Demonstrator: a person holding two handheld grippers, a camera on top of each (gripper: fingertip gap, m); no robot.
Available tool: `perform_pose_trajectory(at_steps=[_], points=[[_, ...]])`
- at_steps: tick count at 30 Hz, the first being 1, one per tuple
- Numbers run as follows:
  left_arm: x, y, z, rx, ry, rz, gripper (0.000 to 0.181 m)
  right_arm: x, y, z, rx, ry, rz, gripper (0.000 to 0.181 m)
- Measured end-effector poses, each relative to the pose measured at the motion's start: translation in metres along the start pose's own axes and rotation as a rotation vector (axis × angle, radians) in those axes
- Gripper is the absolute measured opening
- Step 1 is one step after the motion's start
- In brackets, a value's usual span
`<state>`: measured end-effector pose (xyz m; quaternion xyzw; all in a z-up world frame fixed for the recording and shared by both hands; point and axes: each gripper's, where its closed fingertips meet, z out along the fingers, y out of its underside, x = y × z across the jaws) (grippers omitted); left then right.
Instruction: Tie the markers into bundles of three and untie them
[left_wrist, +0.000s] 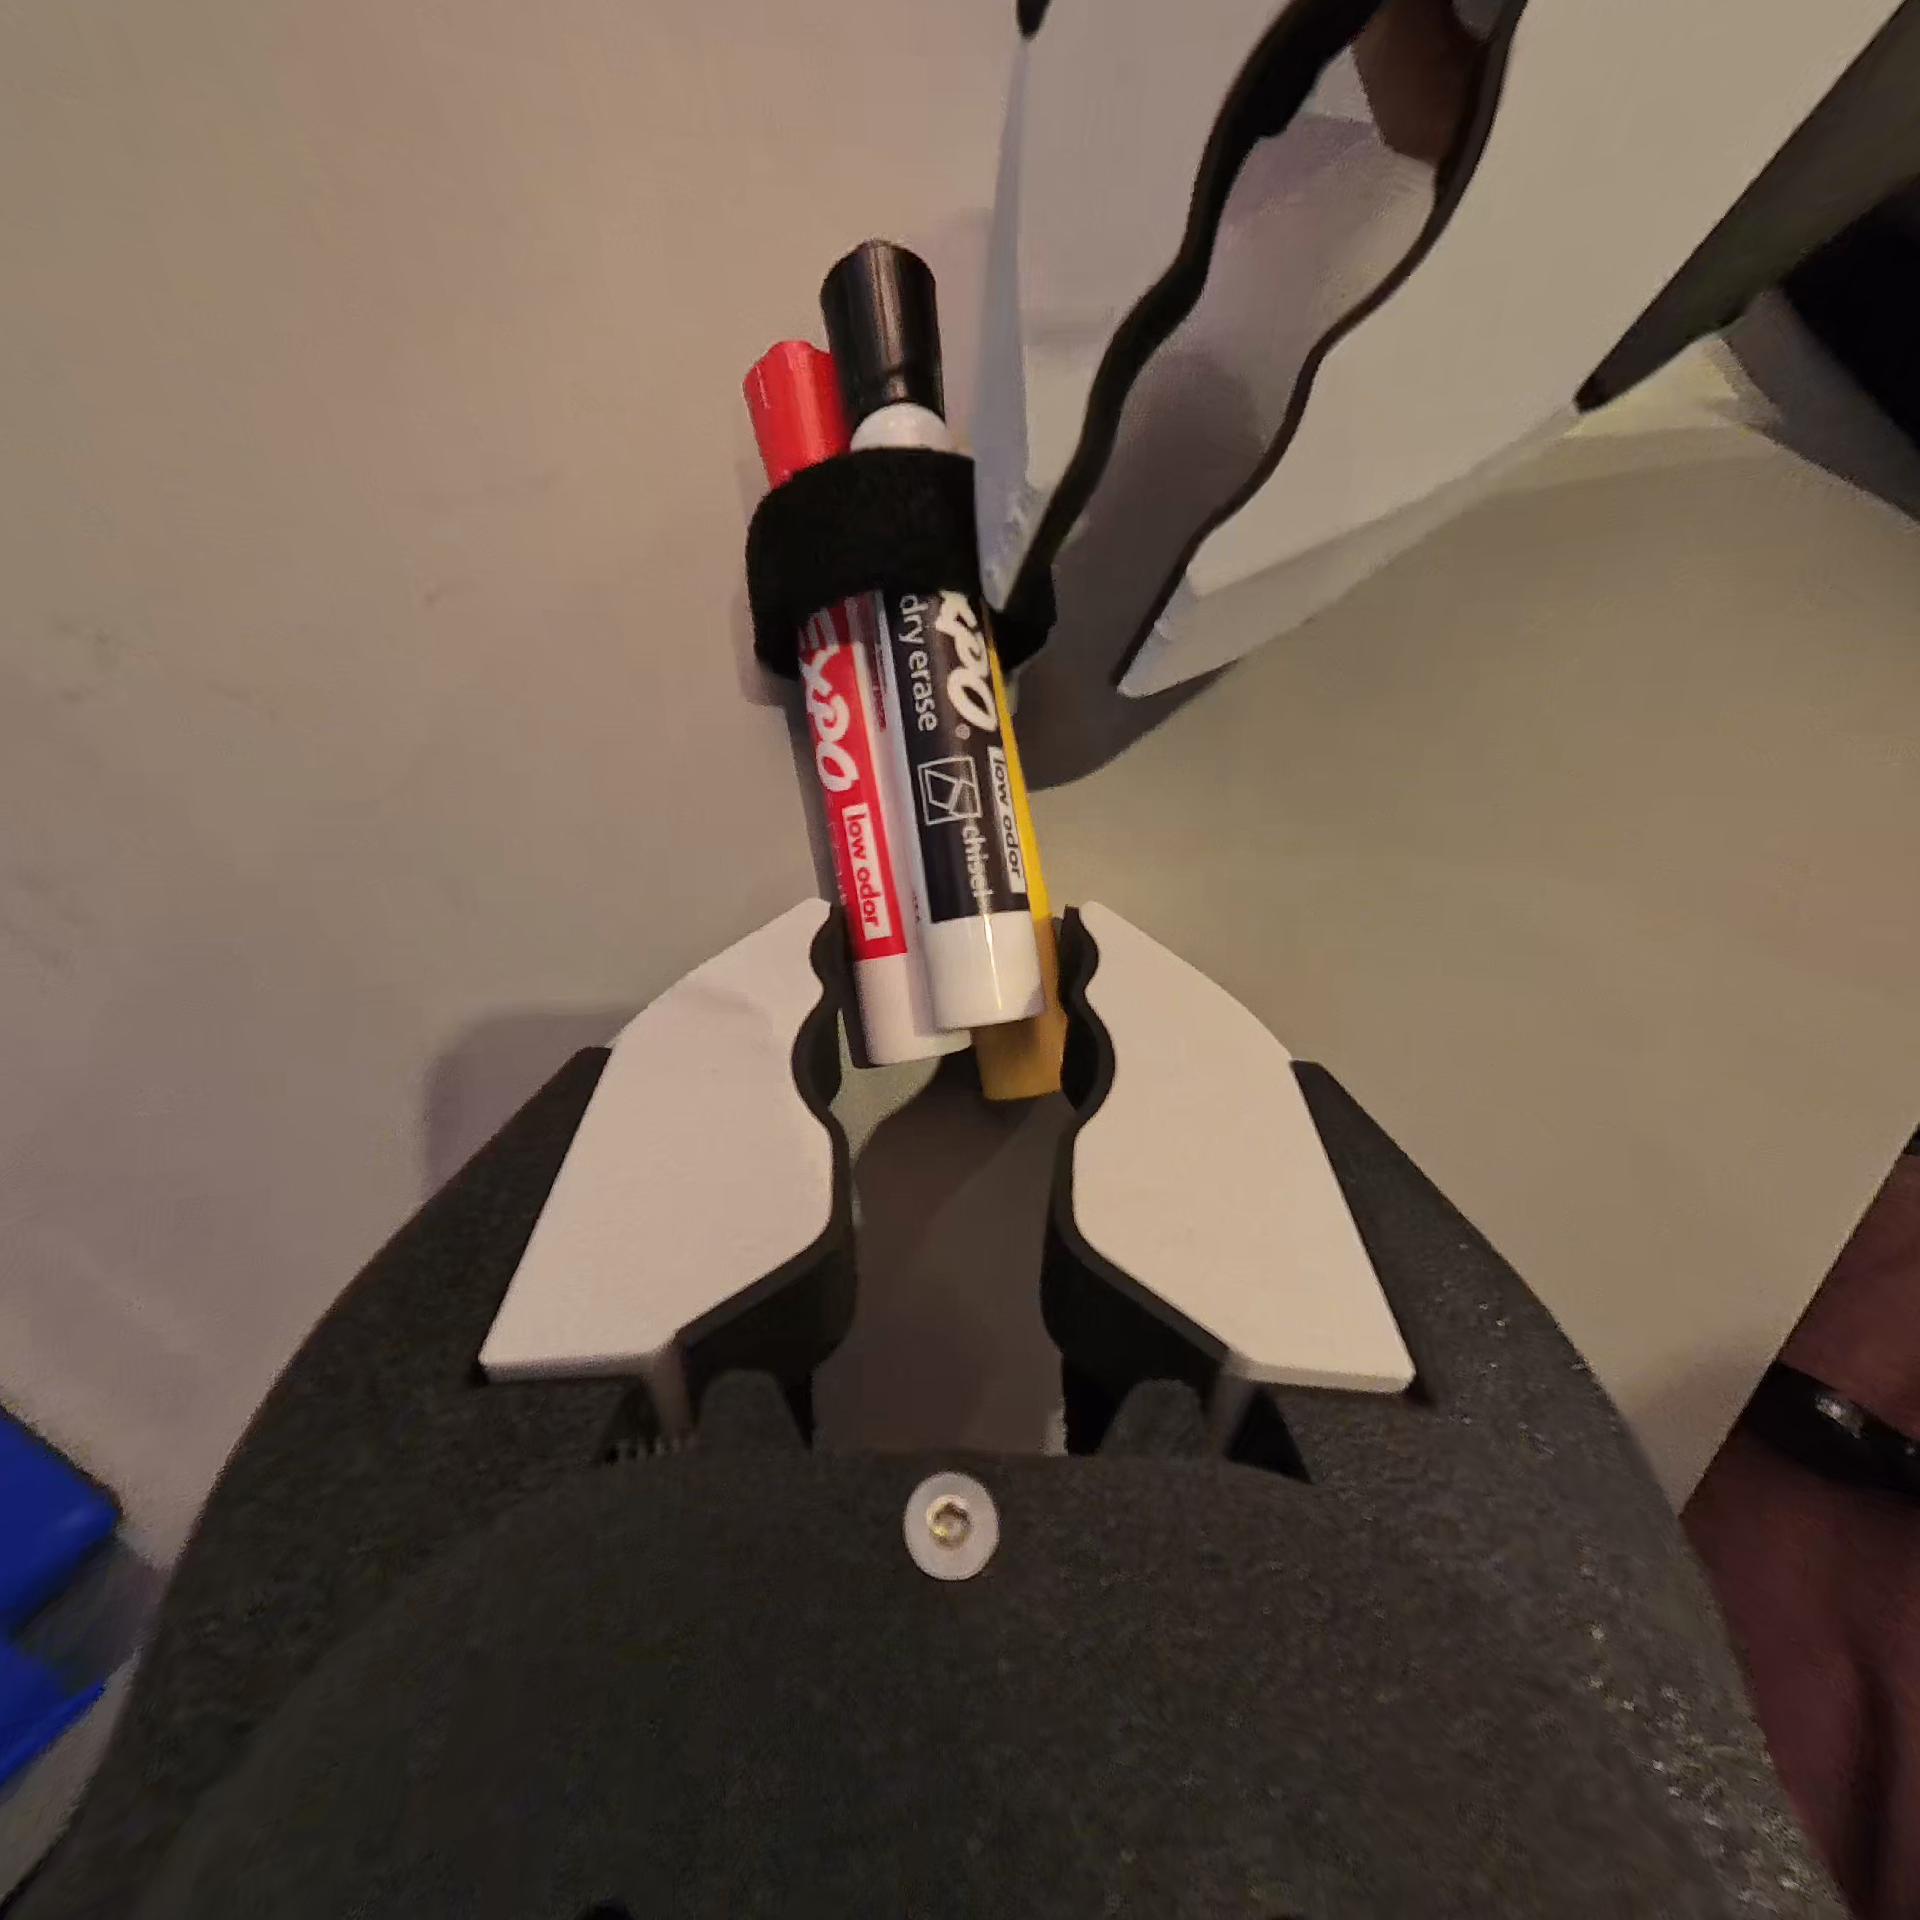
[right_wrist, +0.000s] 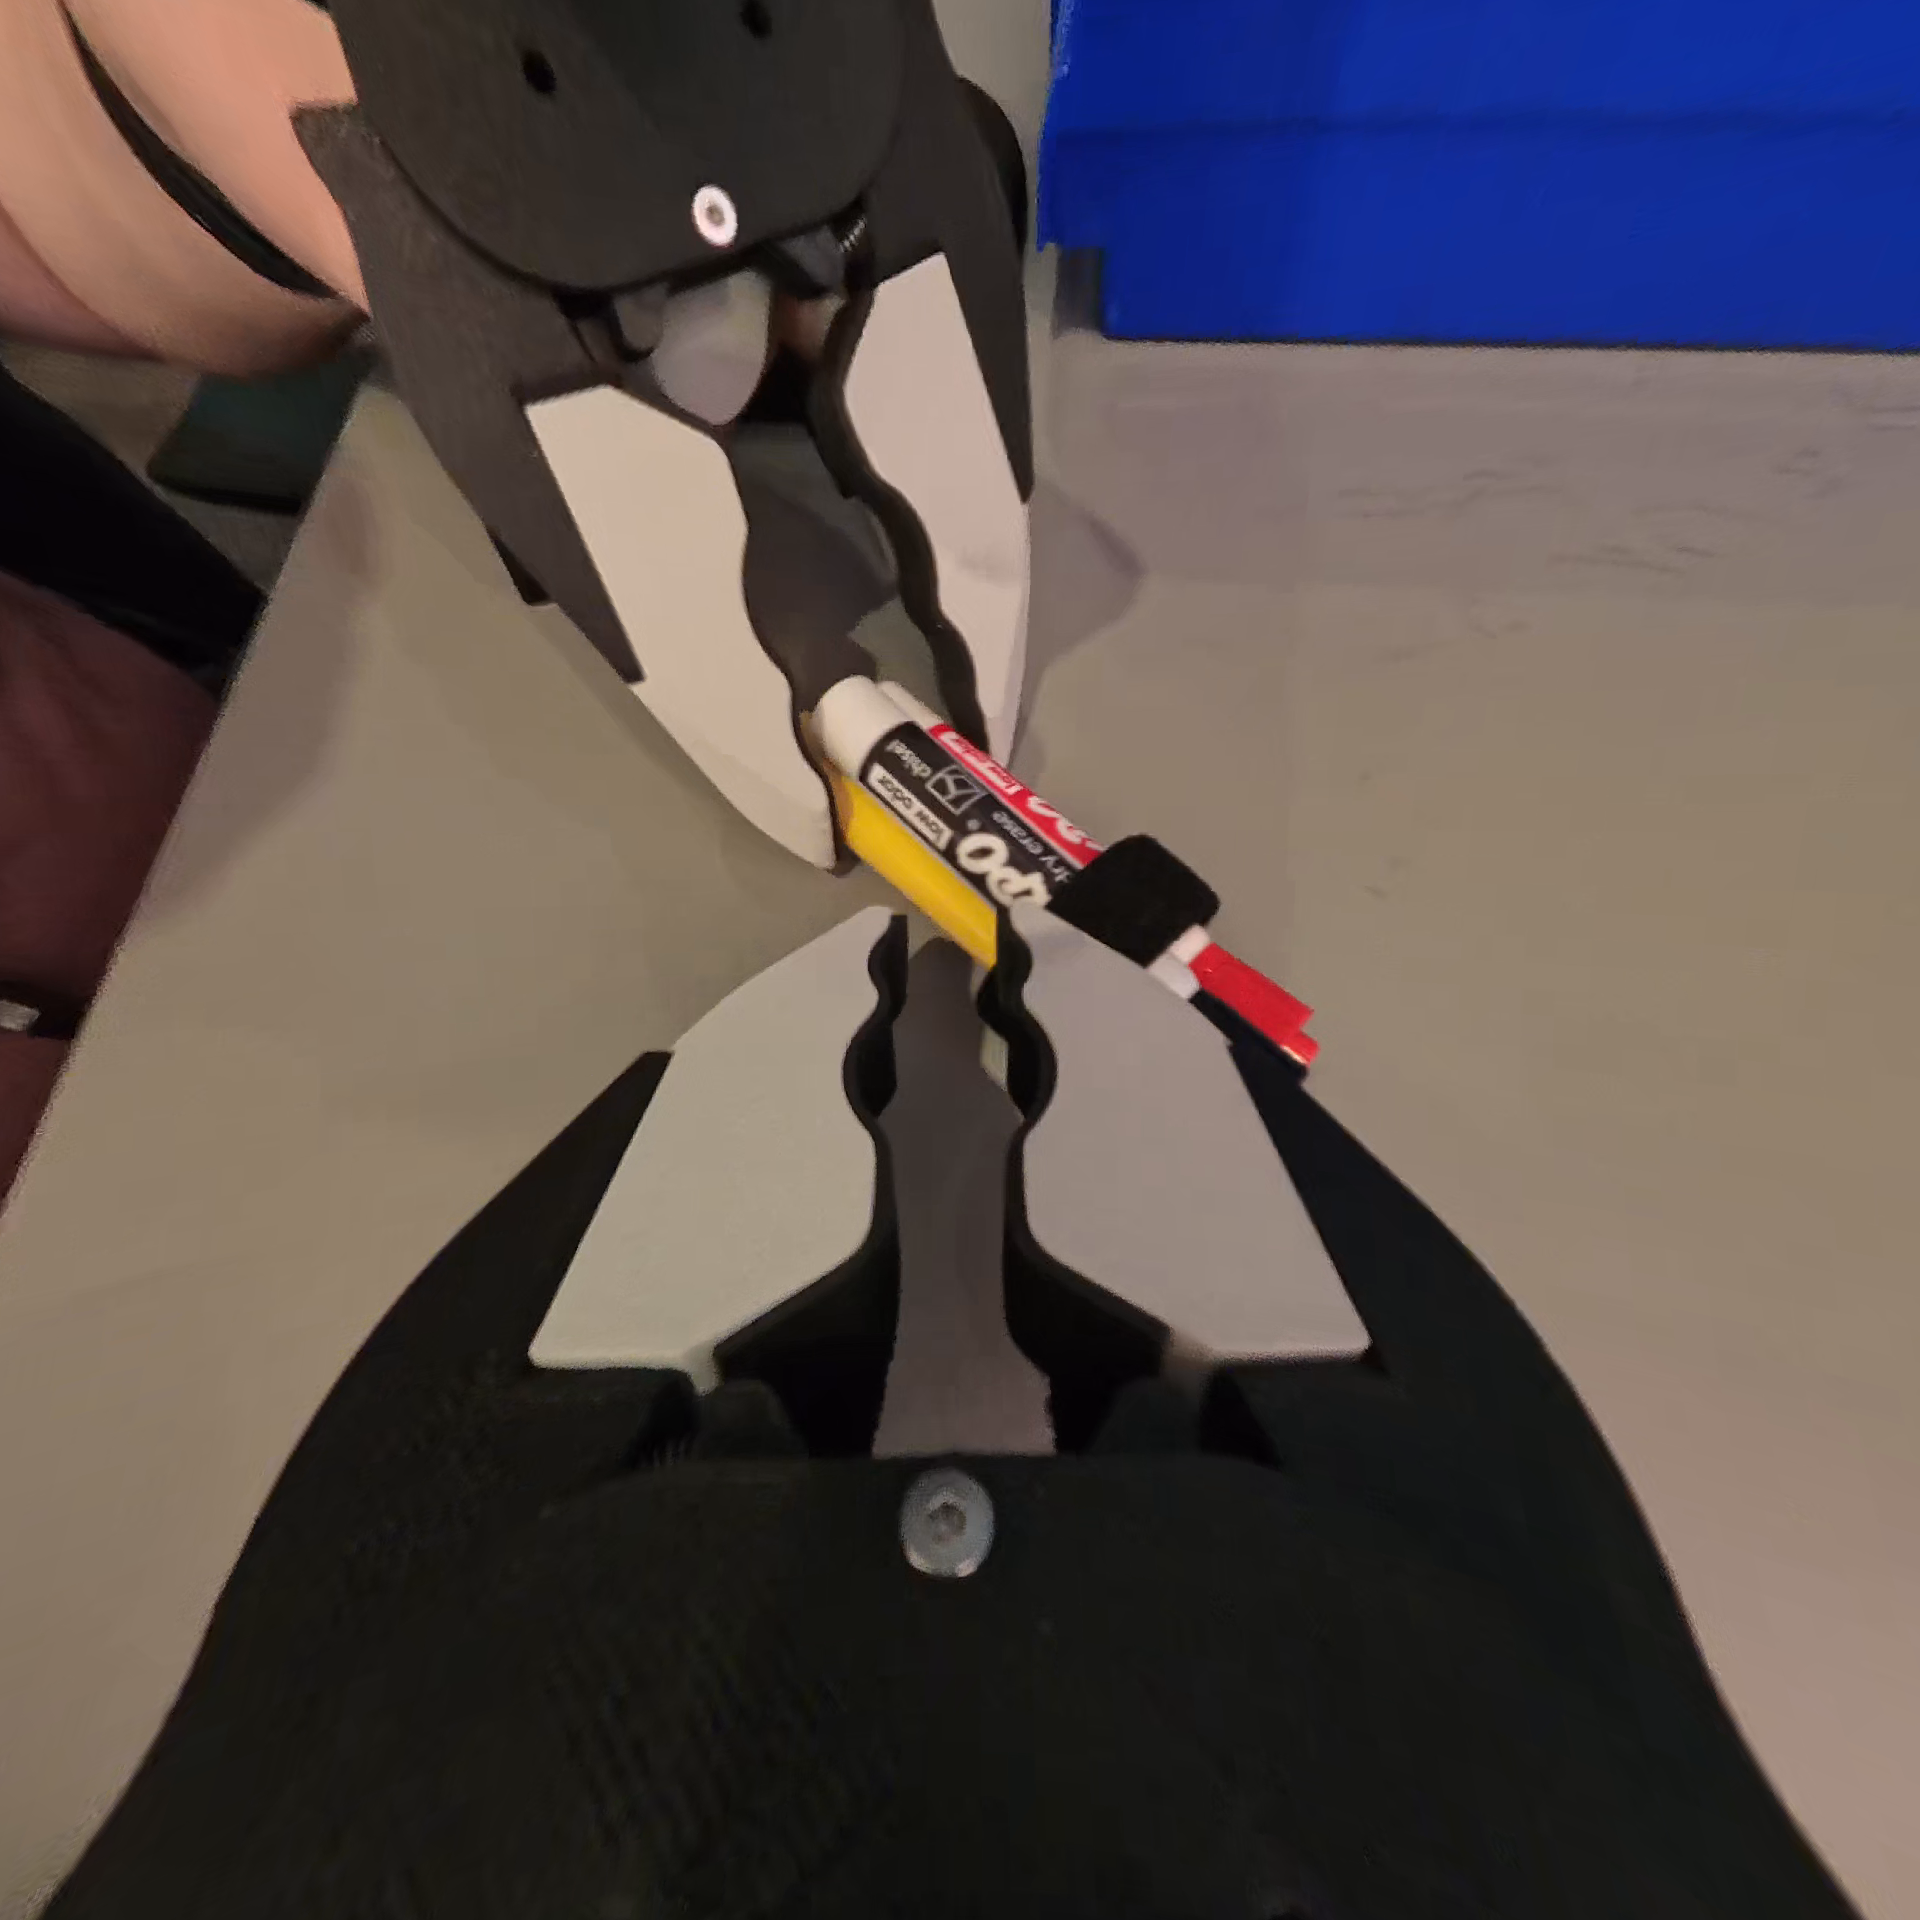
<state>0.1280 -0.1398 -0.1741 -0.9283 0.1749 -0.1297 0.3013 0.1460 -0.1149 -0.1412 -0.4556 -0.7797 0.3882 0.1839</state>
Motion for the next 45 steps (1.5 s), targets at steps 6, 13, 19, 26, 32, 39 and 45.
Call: perform_pose_trajectory(at_steps=[6, 13, 19, 26, 32, 39, 45], points=[[0.000, -0.003, 0.003, -0.003, -0.019, 0.022, 0.039, 0.023, 0.004, -0.015, 0.034, 0.106, 0.045, 0.023], [0.001, -0.008, 0.008, -0.001, -0.061, 0.057, 0.039, 0.014, 0.005, 0.003, -0.014, 0.066, 0.054, 0.025], [0.003, -0.013, 0.012, 0.016, -0.054, 0.048, 0.038, 0.008, 0.001, 0.005, 0.001, 0.048, 0.013, 0.025], [0.002, -0.018, 0.009, 0.064, -0.114, 0.115, 0.037, 0.001, 0.008, -0.001, -0.011, 0.004, -0.037, 0.028], [0.001, -0.025, -0.002, 0.068, -0.204, 0.310, 0.019, 0.004, 0.005, -0.018, 0.041, -0.025, 0.019, 0.038], [0.008, -0.022, 0.000, 0.084, -0.141, 0.247, 0.019, 0.023, 0.007, -0.017, 0.076, 0.012, 0.141, 0.034], [0.013, -0.020, 0.006, 0.080, -0.252, 0.289, 0.019, 0.017, 0.005, -0.010, 0.047, -0.055, 0.287, 0.031]])
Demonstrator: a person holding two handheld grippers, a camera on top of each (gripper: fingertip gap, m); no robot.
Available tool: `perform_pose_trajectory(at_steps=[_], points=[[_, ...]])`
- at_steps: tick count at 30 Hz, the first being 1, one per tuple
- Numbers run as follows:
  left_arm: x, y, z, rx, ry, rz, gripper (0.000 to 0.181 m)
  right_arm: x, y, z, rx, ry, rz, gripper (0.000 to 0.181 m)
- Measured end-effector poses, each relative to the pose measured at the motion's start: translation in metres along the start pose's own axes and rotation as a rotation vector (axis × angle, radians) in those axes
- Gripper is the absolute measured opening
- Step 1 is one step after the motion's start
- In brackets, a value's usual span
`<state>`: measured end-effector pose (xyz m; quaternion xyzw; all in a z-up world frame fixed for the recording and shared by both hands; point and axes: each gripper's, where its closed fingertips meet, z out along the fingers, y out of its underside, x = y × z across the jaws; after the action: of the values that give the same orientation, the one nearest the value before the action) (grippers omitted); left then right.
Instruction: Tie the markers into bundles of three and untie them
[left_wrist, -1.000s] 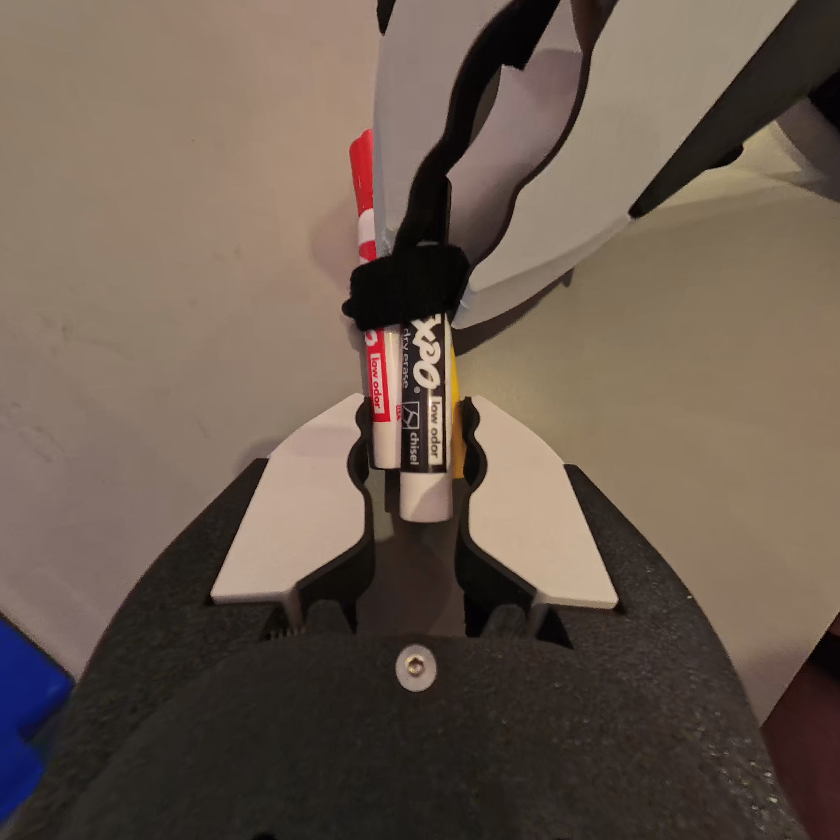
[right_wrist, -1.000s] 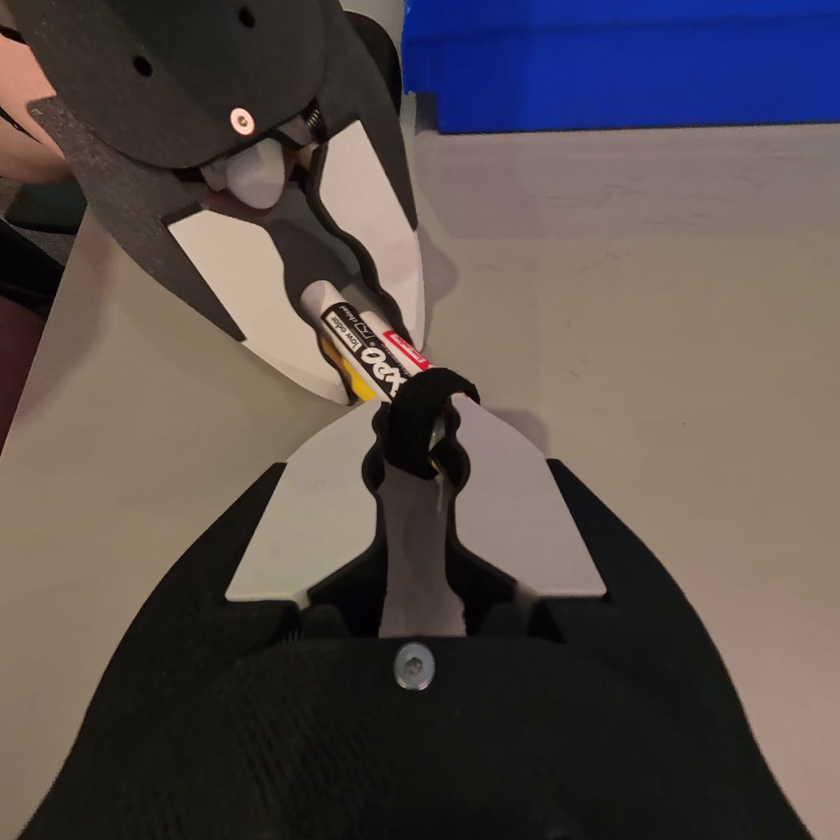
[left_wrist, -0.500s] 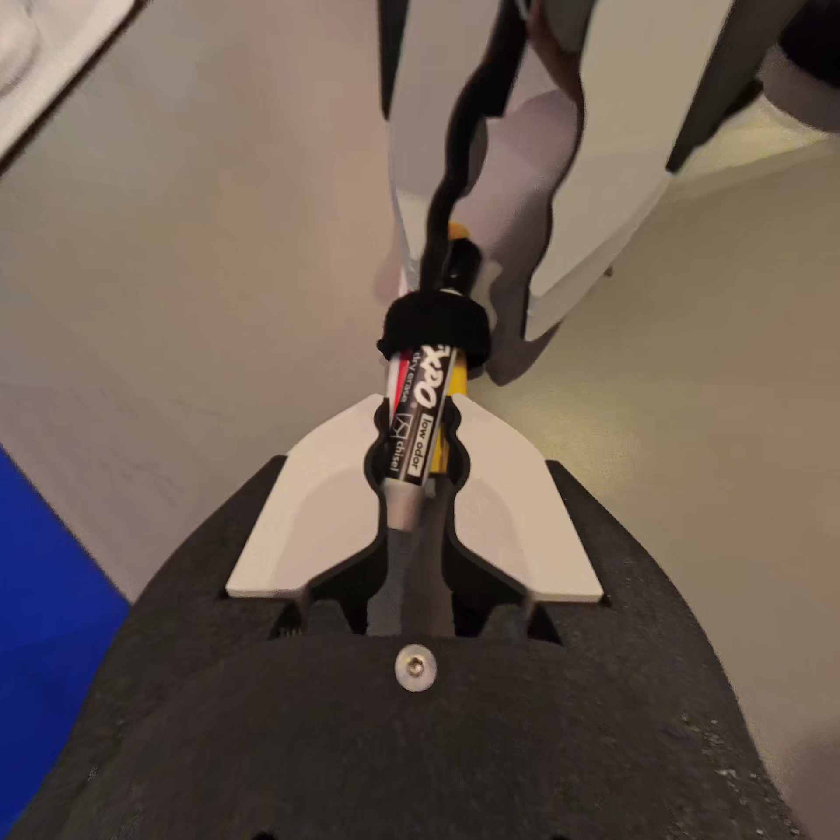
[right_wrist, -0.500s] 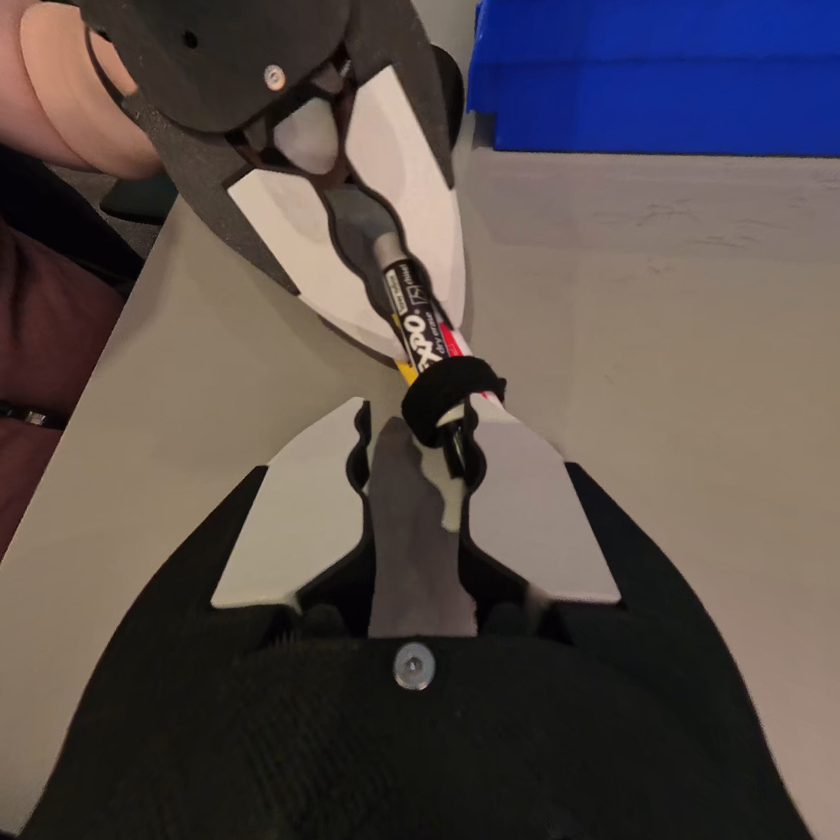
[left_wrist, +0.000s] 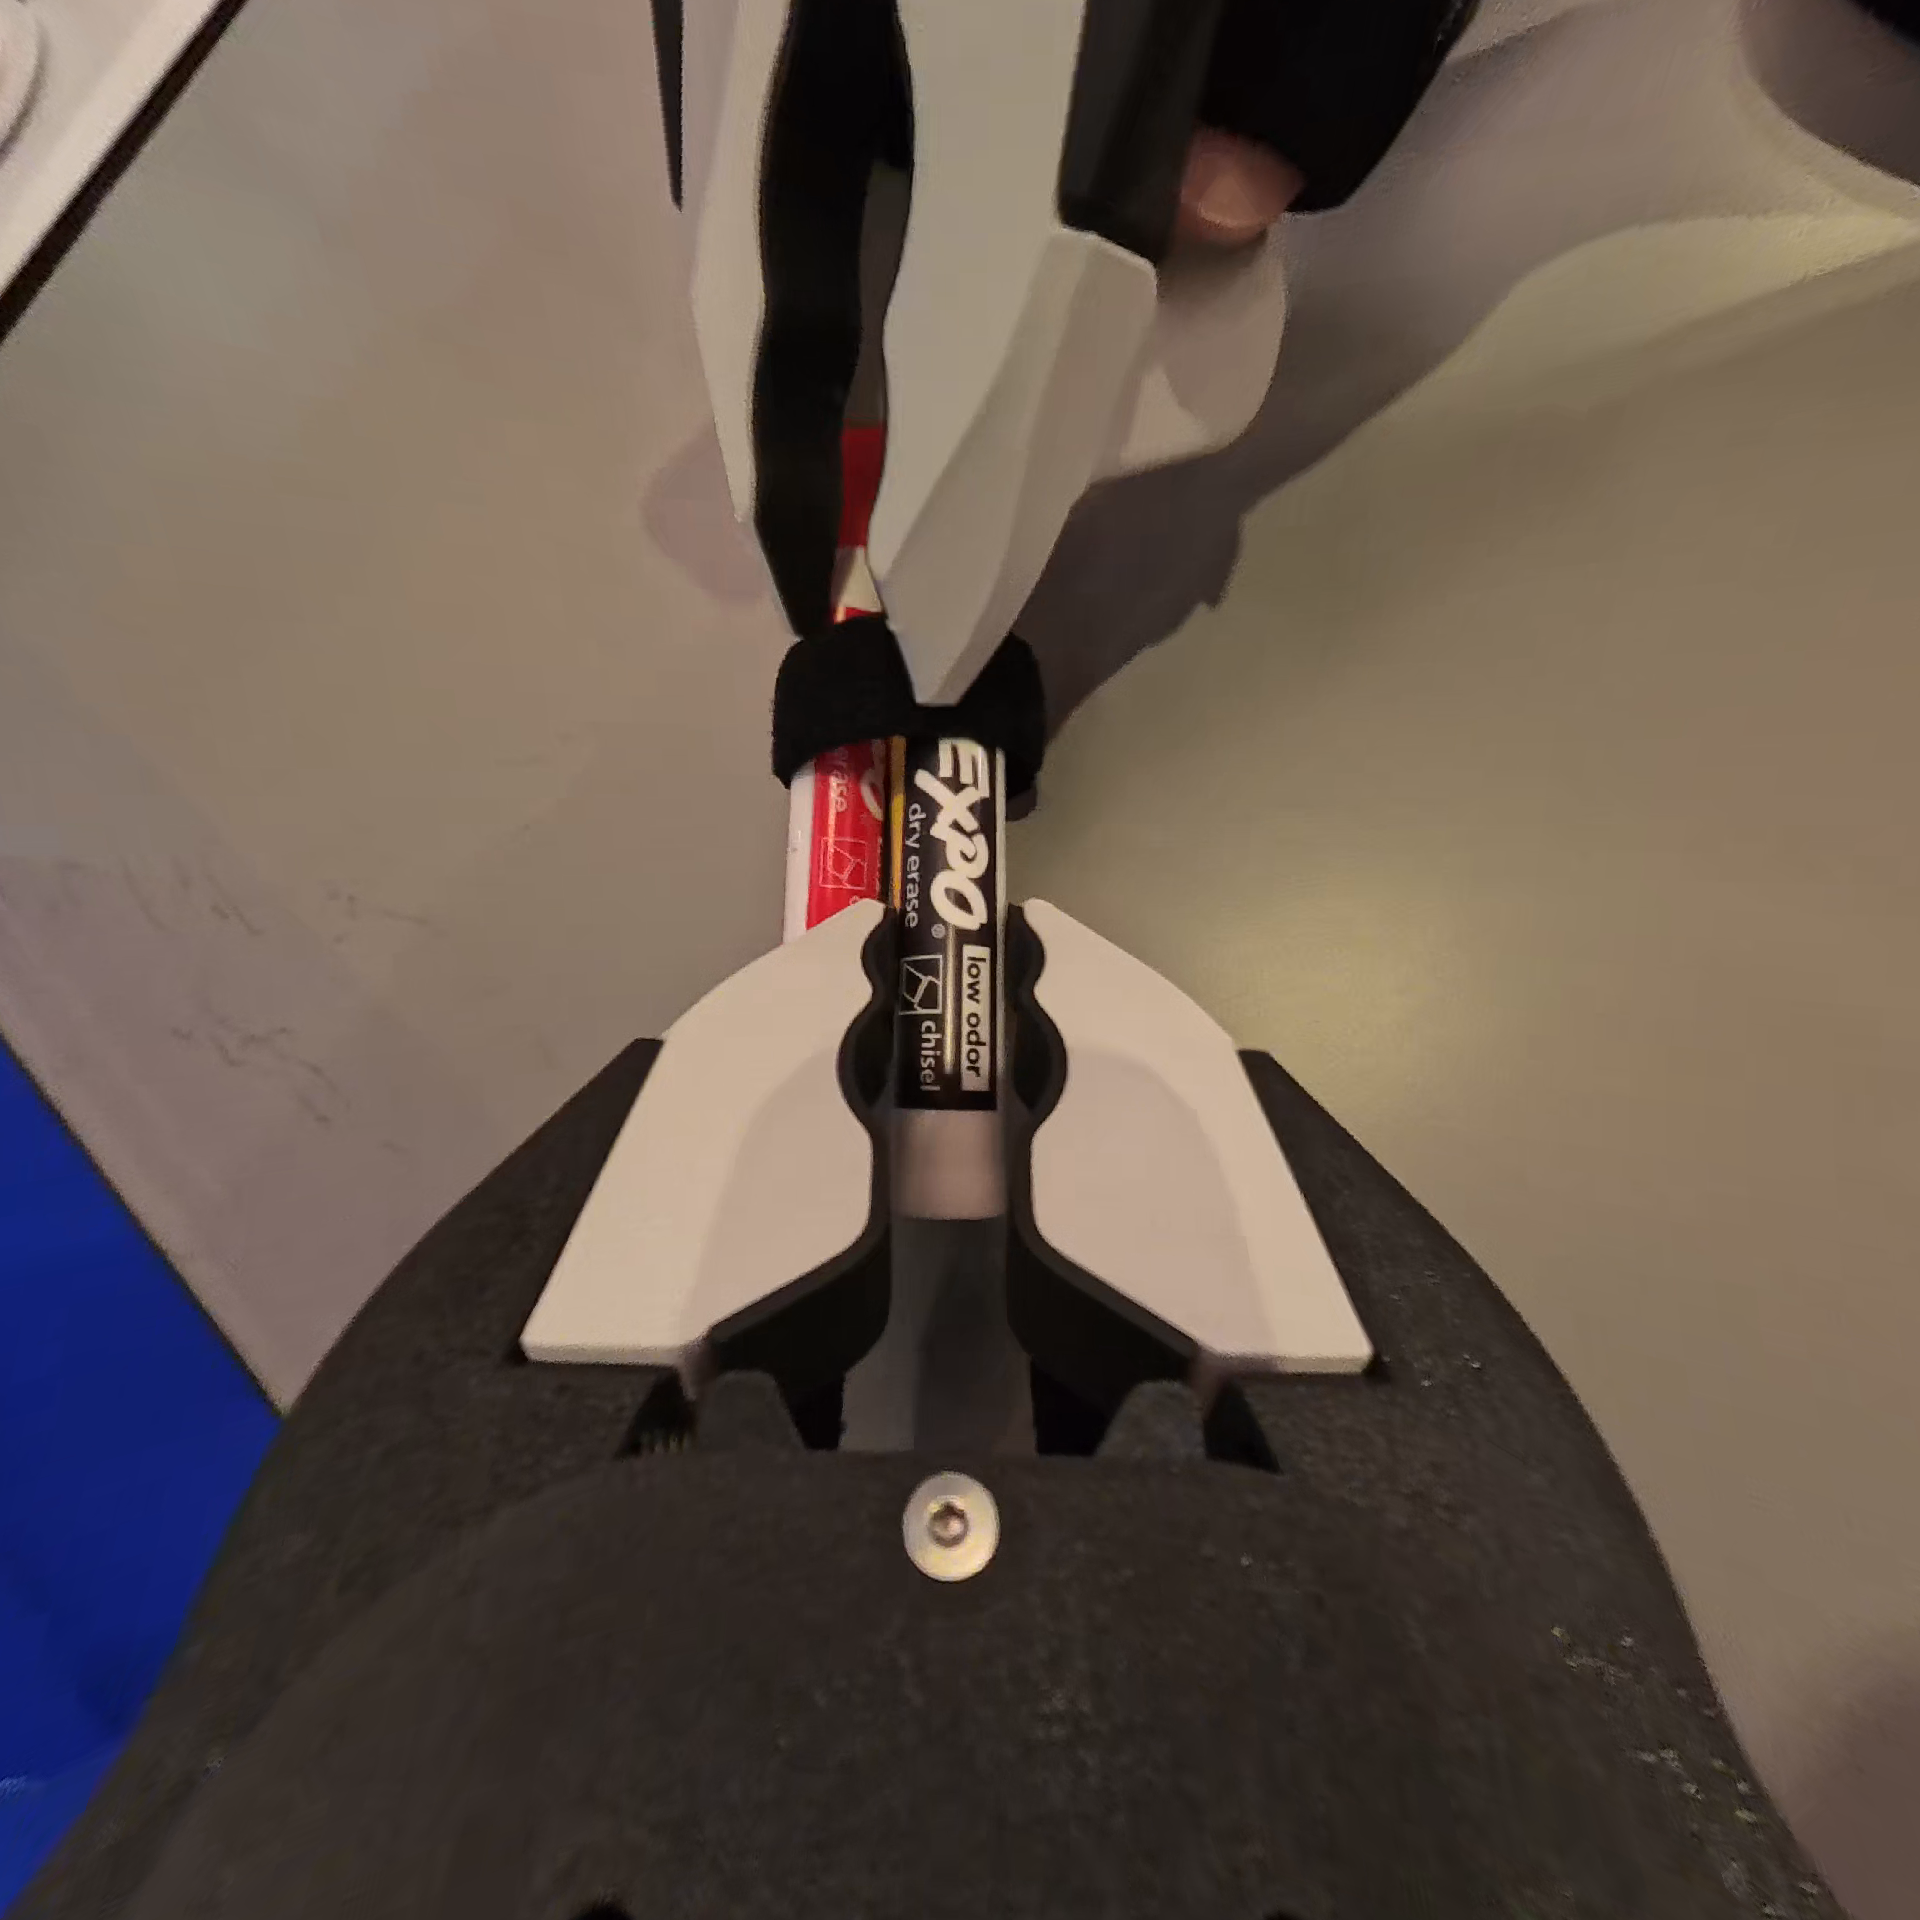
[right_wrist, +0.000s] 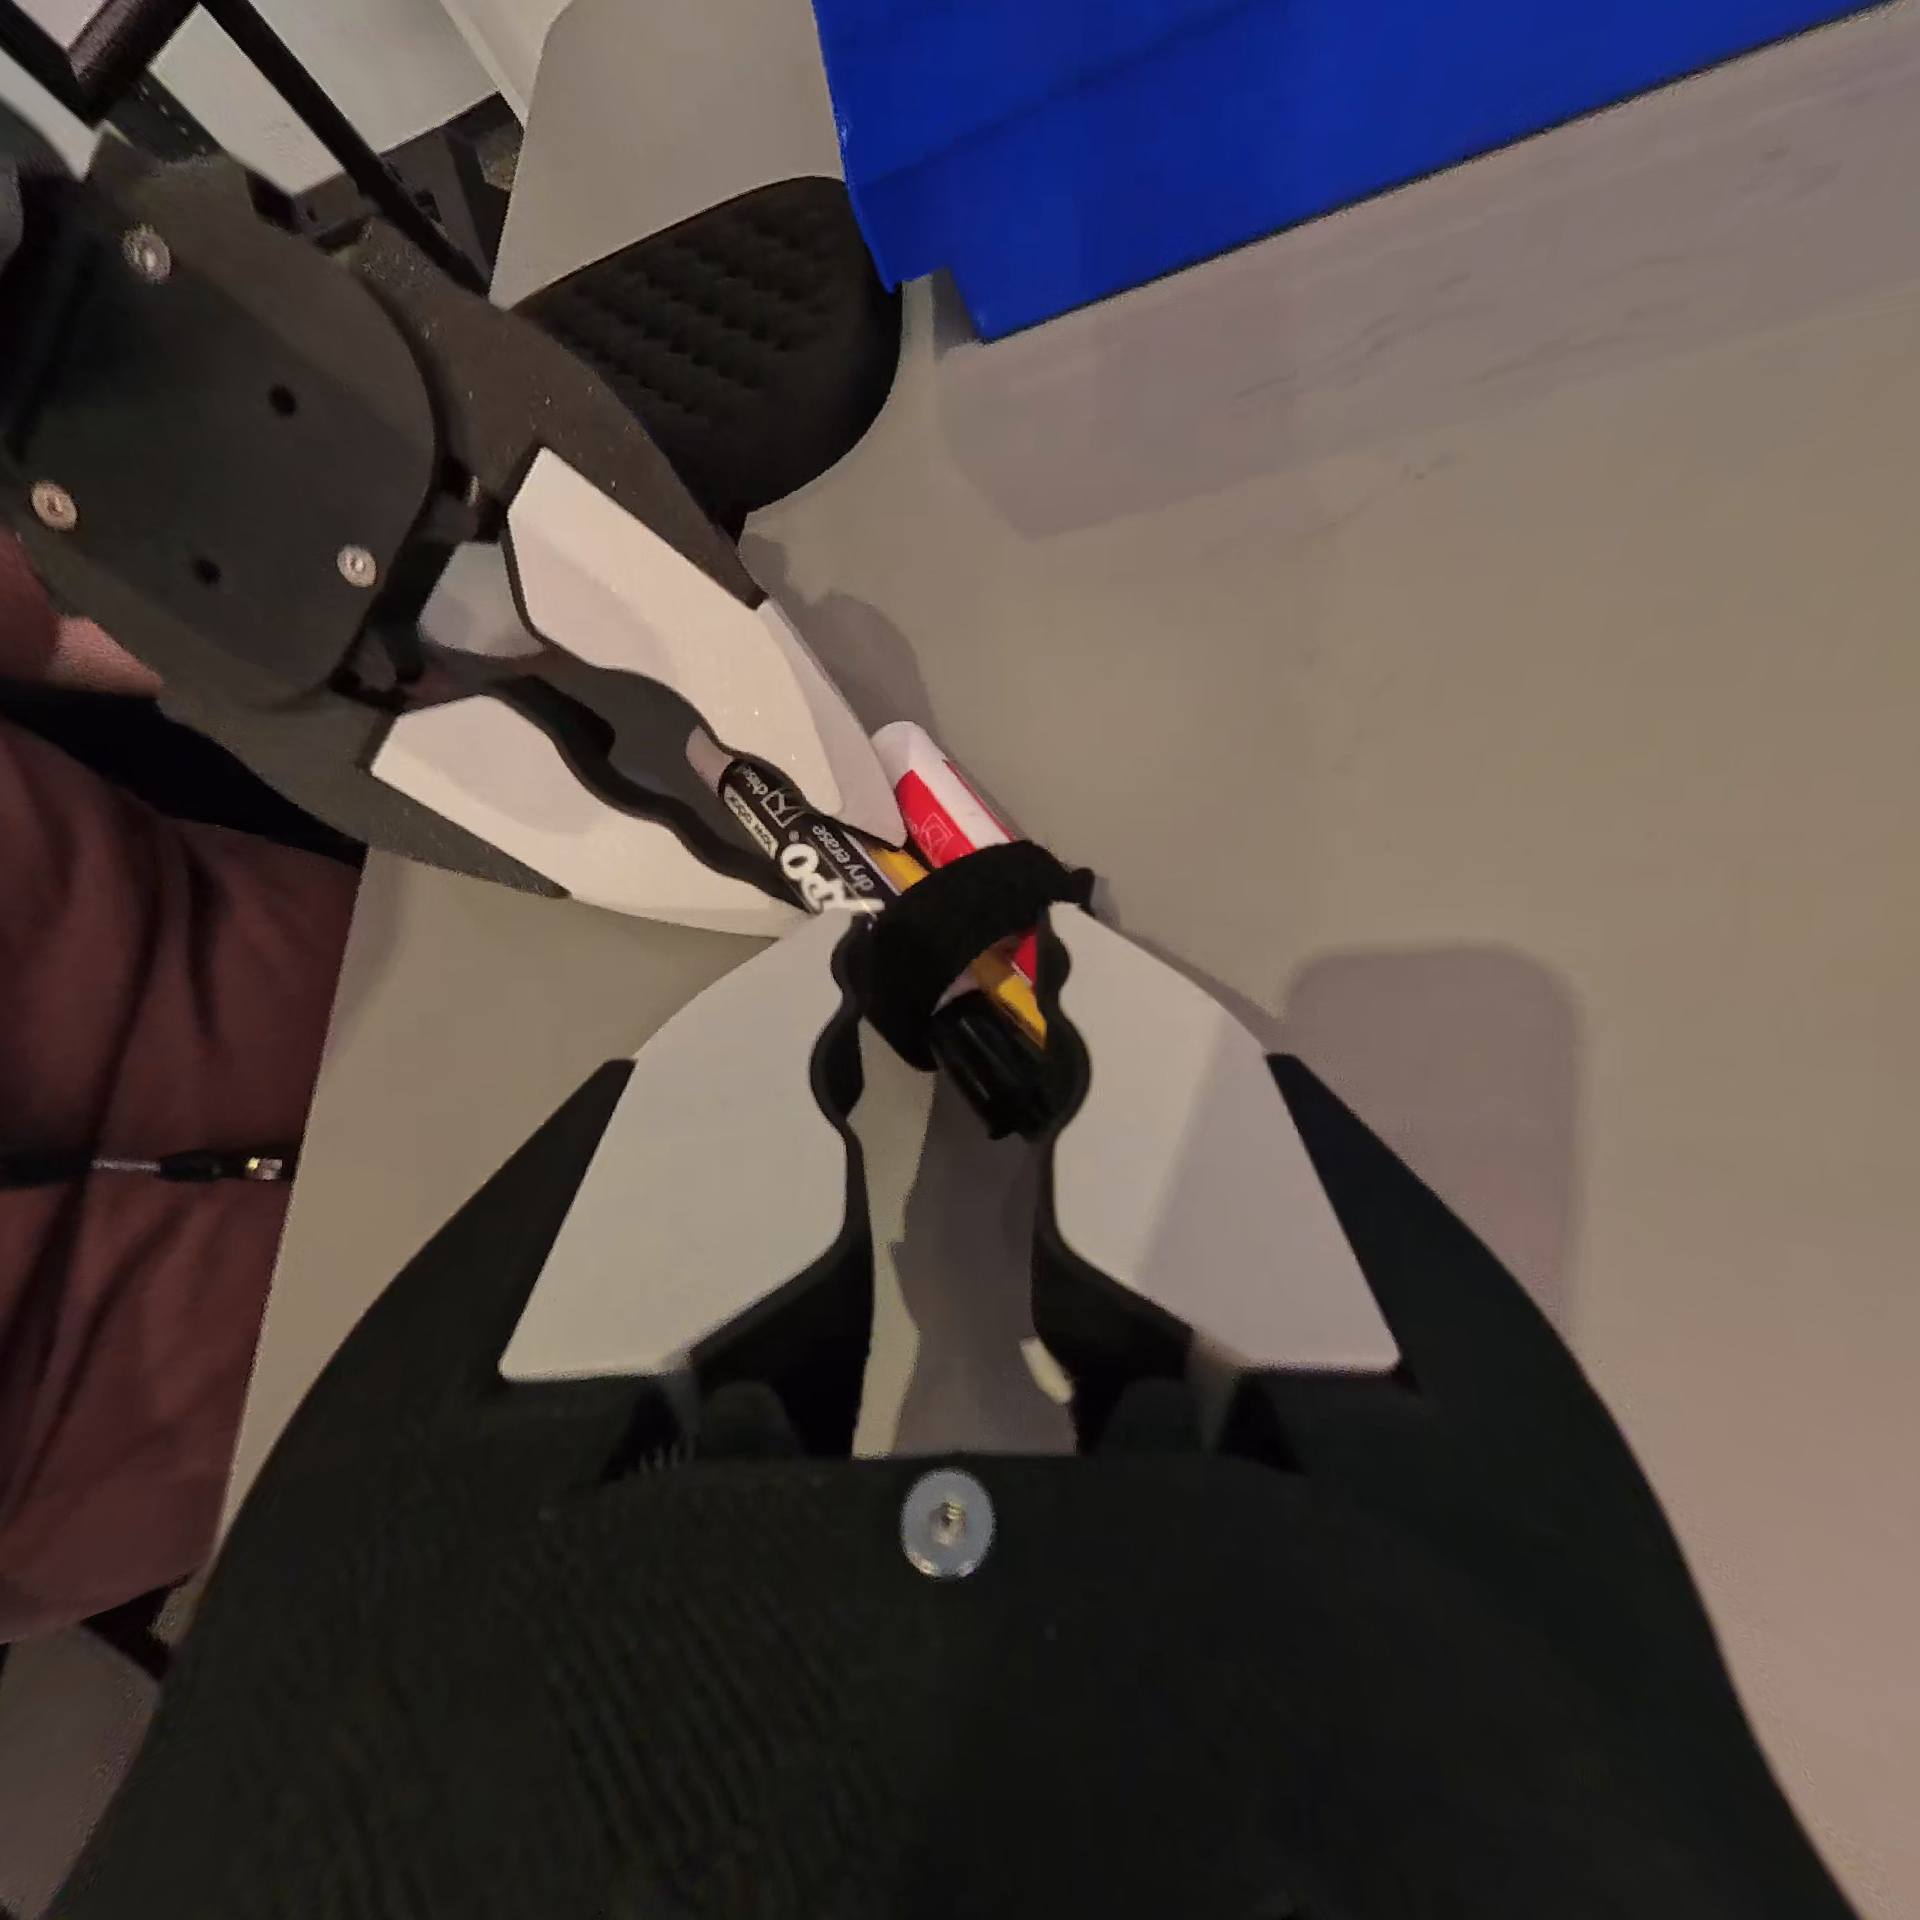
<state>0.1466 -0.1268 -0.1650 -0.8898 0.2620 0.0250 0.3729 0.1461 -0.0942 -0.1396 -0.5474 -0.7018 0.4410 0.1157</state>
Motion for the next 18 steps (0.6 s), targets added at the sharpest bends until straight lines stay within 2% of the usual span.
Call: perform_pose_trajectory(at_steps=[3, 7, 8, 12, 15, 18], points=[[0.001, -0.002, 0.000, 0.018, -0.013, -0.051, 0.022, -0.003, 0.002, 0.003, -0.033, 0.009, 0.024, 0.023], [0.002, -0.004, -0.010, 0.026, 0.060, -0.142, 0.034, -0.009, 0.013, 0.004, -0.109, 0.017, -0.053, 0.016], [0.000, -0.005, -0.014, 0.039, 0.063, -0.157, 0.041, -0.010, 0.017, 0.004, -0.134, 0.013, -0.073, 0.013], [-0.015, -0.006, -0.021, 0.060, 0.037, -0.164, 0.038, -0.017, 0.024, 0.006, -0.157, -0.035, -0.158, 0.007], [-0.013, -0.007, -0.015, 0.041, 0.128, -0.194, 0.036, -0.019, 0.025, 0.005, -0.142, -0.060, -0.185, 0.005], [-0.015, -0.014, -0.014, 0.060, 0.228, -0.265, 0.027, -0.023, 0.030, 0.002, -0.148, -0.086, -0.233, 0.005]])
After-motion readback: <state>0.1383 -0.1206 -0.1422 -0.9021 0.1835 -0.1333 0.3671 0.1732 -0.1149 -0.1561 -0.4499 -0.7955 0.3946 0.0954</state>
